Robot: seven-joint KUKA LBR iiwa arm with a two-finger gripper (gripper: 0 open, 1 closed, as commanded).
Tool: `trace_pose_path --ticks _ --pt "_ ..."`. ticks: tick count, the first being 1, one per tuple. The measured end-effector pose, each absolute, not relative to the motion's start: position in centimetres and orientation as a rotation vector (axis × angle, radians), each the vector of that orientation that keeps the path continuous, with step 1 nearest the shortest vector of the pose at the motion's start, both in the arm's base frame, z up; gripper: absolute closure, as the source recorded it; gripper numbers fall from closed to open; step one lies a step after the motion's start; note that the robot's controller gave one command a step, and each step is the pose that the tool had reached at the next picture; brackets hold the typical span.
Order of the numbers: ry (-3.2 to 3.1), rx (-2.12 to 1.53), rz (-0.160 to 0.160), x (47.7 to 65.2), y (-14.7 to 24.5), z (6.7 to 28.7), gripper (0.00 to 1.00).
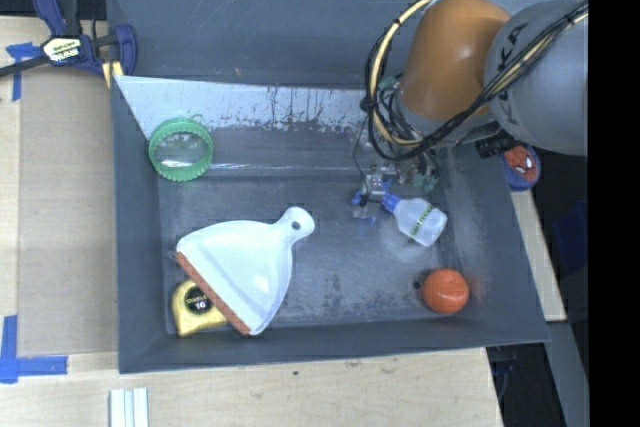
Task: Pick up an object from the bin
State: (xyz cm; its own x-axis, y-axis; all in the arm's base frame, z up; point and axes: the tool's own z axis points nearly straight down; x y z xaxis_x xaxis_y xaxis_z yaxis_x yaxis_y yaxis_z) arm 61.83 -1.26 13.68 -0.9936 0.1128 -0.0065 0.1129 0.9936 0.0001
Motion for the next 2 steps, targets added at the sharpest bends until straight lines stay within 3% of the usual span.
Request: trace_pose_path --ticks 1,2 --pt "3.138 0.001 -0.004 61.79 -8.28 6.75 0.0" --pt "3.124 -0.214 -0.006 62.12 -7.67 7.08 0.0"
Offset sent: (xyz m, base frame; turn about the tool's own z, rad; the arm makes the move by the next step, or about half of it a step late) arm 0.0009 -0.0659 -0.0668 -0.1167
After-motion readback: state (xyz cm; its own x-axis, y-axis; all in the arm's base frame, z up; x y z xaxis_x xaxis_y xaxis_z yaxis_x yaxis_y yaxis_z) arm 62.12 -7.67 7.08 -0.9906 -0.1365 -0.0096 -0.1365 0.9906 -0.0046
